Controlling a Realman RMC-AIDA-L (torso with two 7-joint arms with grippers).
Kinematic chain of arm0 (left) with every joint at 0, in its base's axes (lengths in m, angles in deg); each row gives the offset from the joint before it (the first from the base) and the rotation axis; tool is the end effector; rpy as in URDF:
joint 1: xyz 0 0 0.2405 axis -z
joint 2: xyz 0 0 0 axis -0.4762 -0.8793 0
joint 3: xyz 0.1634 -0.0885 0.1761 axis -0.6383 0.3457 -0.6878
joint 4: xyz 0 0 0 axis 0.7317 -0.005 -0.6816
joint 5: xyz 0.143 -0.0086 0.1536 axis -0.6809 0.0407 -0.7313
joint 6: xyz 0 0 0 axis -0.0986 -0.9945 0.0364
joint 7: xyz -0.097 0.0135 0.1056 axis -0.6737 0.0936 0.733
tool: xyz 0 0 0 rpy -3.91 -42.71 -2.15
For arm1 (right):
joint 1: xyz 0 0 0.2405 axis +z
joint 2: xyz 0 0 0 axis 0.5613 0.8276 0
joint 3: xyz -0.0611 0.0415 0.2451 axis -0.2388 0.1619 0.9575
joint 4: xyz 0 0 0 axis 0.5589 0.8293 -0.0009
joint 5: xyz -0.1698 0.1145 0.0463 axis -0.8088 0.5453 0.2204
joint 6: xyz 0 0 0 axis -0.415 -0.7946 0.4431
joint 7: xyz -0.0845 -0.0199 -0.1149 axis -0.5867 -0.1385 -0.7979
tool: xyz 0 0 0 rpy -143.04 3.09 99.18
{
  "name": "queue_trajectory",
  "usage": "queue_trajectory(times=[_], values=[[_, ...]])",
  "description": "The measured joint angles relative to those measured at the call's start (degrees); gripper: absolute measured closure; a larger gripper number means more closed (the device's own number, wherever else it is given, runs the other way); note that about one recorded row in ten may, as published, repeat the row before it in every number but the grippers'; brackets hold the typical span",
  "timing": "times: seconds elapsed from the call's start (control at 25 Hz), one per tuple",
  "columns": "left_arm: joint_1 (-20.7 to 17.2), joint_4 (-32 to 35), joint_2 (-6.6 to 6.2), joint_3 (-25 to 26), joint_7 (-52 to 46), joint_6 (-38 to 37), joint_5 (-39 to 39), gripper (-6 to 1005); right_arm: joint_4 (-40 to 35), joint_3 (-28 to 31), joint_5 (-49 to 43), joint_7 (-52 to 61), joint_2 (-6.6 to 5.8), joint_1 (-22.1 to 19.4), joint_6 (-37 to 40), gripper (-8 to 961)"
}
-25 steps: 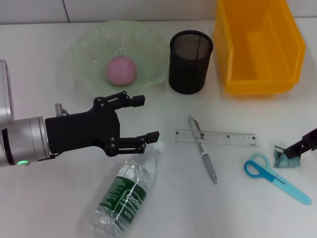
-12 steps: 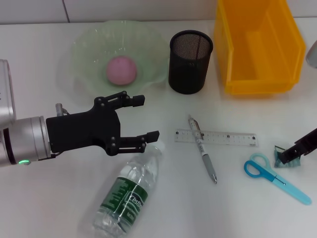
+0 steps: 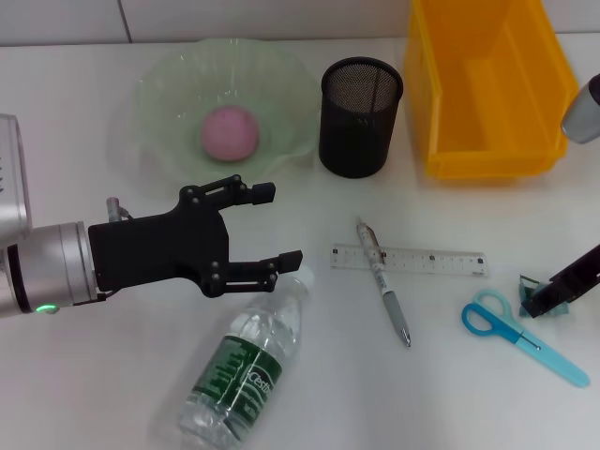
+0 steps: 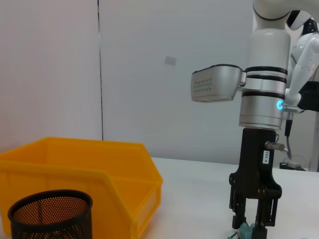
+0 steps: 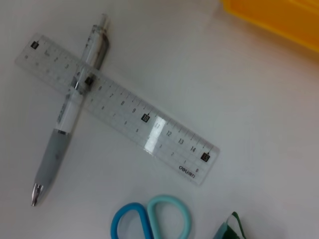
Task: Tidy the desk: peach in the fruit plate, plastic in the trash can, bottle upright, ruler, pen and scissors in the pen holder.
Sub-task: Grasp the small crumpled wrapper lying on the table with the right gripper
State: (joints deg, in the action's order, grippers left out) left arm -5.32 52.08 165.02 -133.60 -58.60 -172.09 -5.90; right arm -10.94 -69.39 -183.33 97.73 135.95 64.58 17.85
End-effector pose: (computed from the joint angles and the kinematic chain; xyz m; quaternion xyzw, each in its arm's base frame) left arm -0.2536 0.2963 -0.0343 -0.9474 -0.0666 -0.2847 0.1299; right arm 0.2537 0.3305 0.0224 -0.8519 0.4464 -0.2244 0.1572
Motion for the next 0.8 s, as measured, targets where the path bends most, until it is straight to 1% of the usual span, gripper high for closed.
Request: queue_trajectory(times=[0.2, 0.36, 0.56, 0.6, 0.64, 0.76, 0.8], values=[[0.0, 0.0, 0.0, 0.0, 0.1, 0.0, 0.0, 129, 0.8, 0.0, 0.0, -0.1, 0.0, 0.3, -0.2, 365], [0.1, 0.0, 0.0, -0.1, 0.1, 0.0, 0.0, 129, 0.6, 0.4, 0.2, -0.5, -0.03, 0.3, 0.3, 584], [0.2, 0.0, 0.0, -0.1, 0.1, 0.0, 0.0, 129, -0.9, 1.2, 0.5, -0.6, -0.09, 0.3, 1.0, 608], [0.2, 0.0, 0.0, -0.1, 0.1, 0.0, 0.0, 130, -3.2, 3.0, 0.7, -0.6, -0.13, 0.3, 1.8, 612], [0.2, 0.0, 0.0, -0.1, 0.1, 0.0, 0.0, 130, -3.2, 3.0, 0.7, -0.6, -0.13, 0.3, 1.8, 617], [0.2, 0.0, 0.0, -0.1, 0.1, 0.0, 0.0, 130, -8.3, 6.7, 2.1, -0.8, -0.17, 0.2, 3.9, 631], [0.2, 0.0, -0.01, -0.1, 0.1, 0.0, 0.0, 130, -12.6, 10.0, 3.8, -0.8, -0.45, 0.4, 4.6, 636]])
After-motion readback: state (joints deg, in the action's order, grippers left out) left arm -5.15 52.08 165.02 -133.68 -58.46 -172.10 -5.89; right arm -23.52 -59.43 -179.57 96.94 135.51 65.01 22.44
